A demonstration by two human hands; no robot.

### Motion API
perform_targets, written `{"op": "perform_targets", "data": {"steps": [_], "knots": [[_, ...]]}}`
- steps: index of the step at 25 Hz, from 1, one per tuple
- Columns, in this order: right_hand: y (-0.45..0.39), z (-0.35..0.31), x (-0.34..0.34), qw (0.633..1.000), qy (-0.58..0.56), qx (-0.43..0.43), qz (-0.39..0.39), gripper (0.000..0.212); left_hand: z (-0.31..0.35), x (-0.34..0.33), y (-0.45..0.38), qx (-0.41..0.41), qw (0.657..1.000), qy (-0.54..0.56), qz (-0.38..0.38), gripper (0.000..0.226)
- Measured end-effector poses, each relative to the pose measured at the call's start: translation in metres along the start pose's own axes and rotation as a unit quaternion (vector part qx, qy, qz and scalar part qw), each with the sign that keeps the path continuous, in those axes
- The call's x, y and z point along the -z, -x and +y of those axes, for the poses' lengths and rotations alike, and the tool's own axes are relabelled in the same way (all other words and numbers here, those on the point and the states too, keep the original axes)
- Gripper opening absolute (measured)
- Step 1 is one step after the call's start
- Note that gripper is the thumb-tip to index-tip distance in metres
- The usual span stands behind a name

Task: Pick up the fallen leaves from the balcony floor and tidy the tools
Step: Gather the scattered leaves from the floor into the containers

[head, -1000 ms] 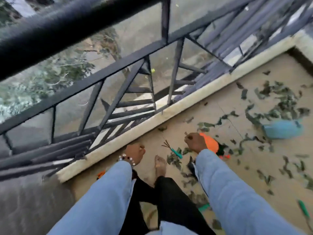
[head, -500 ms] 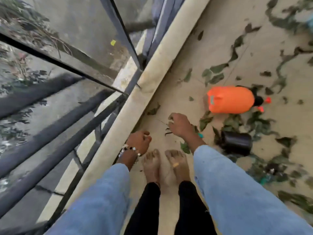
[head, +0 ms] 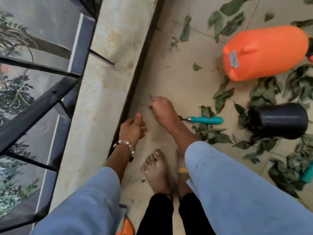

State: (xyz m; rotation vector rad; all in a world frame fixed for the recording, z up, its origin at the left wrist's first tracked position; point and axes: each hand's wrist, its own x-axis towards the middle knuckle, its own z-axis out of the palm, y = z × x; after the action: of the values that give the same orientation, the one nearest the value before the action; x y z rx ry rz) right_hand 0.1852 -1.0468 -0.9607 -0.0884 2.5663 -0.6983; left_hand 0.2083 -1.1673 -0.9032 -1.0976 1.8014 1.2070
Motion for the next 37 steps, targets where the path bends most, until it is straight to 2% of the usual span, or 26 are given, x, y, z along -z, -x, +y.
{"op": "perform_targets", "data": {"steps": [1,3,4,6,8,9,10,11,12,13,14,15,17,18,19,20,22,24,25,26,29,32,34,35,36,37], "knots": [[0.013,-0.002,0.012,0.994,-0.101,-0.042,-0.012,0.021,0.007,-0.006,0.007,0.008,0.999,0.043,-0.016,0.032],[0.052,-0.012,0.037,0.944,-0.310,-0.113,-0.011,0.019,0.022,-0.021,0.026,0.045,0.989,0.127,-0.066,0.039],[0.076,-0.020,0.049,0.928,-0.354,-0.111,0.006,0.017,0.024,-0.029,0.033,0.068,0.985,0.134,-0.088,0.039],[0.116,-0.021,0.060,0.944,-0.322,-0.062,0.018,0.011,0.022,-0.047,0.053,0.086,0.989,0.069,-0.101,0.036],[0.141,-0.003,0.068,0.970,-0.239,0.000,-0.053,0.016,0.013,-0.061,0.069,0.083,0.995,0.020,-0.060,0.037],[0.150,0.013,0.071,0.970,-0.227,0.007,-0.084,0.017,0.009,-0.067,0.076,0.084,0.995,0.033,-0.037,0.037],[0.157,0.027,0.077,0.958,-0.272,-0.018,-0.093,0.017,0.006,-0.071,0.081,0.092,0.993,0.066,-0.022,0.038],[0.161,0.040,0.081,0.929,-0.359,-0.070,-0.056,0.019,0.005,-0.074,0.083,0.100,0.990,0.093,-0.017,0.038],[0.163,0.054,0.084,0.890,-0.434,-0.137,0.020,0.019,0.004,-0.076,0.082,0.105,0.988,0.109,-0.019,0.039],[0.161,0.068,0.080,0.870,-0.434,-0.210,0.103,0.019,0.003,-0.076,0.081,0.108,0.988,0.113,-0.022,0.040],[0.154,0.083,0.075,0.889,-0.342,-0.268,0.146,0.019,0.002,-0.074,0.076,0.106,0.989,0.103,-0.021,0.040],[0.145,0.095,0.069,0.919,-0.223,-0.298,0.127,0.021,0.002,-0.072,0.074,0.104,0.991,0.082,-0.018,0.041],[0.126,0.108,0.056,0.958,-0.057,-0.280,-0.015,0.029,-0.003,-0.068,0.069,0.105,0.994,0.037,-0.018,0.041],[0.117,0.109,0.050,0.960,-0.006,-0.271,-0.070,0.033,-0.004,-0.067,0.066,0.103,0.994,0.028,-0.022,0.042],[0.110,0.111,0.045,0.958,0.026,-0.270,-0.087,0.035,-0.003,-0.068,0.063,0.102,0.994,0.022,-0.025,0.043],[0.106,0.109,0.044,0.959,0.037,-0.276,-0.060,0.034,-0.003,-0.069,0.059,0.101,0.994,0.017,-0.027,0.044],[0.102,0.114,0.049,0.950,-0.014,-0.298,0.095,0.029,0.000,-0.073,0.054,0.097,0.995,0.004,-0.030,0.045],[0.101,0.120,0.057,0.919,-0.032,-0.312,0.241,0.032,0.002,-0.078,0.050,0.089,0.995,-0.009,-0.032,0.046],[0.098,0.127,0.058,0.912,-0.011,-0.315,0.264,0.035,0.004,-0.080,0.050,0.087,0.996,-0.014,-0.035,0.046],[0.091,0.138,0.058,0.914,0.011,-0.322,0.247,0.039,0.006,-0.085,0.049,0.085,0.995,-0.016,-0.040,0.046],[0.067,0.169,0.047,0.950,0.082,-0.288,0.084,0.059,0.014,-0.101,0.041,0.070,0.996,-0.019,-0.050,0.043],[0.066,0.173,0.048,0.965,0.154,-0.209,0.026,0.045,0.018,-0.107,0.037,0.057,0.997,-0.027,-0.054,0.042],[0.076,0.168,0.064,0.966,0.068,-0.231,0.100,0.035,0.020,-0.108,0.041,0.057,0.996,-0.016,-0.068,0.044],[0.086,0.158,0.072,0.943,-0.062,-0.278,0.172,0.031,0.021,-0.106,0.046,0.062,0.995,-0.009,-0.076,0.047],[0.098,0.144,0.083,0.892,-0.245,-0.313,0.214,0.027,0.022,-0.106,0.052,0.065,0.994,0.001,-0.087,0.050],[0.109,0.128,0.094,0.814,-0.433,-0.320,0.218,0.023,0.025,-0.106,0.059,0.071,0.993,0.013,-0.099,0.054]]}}
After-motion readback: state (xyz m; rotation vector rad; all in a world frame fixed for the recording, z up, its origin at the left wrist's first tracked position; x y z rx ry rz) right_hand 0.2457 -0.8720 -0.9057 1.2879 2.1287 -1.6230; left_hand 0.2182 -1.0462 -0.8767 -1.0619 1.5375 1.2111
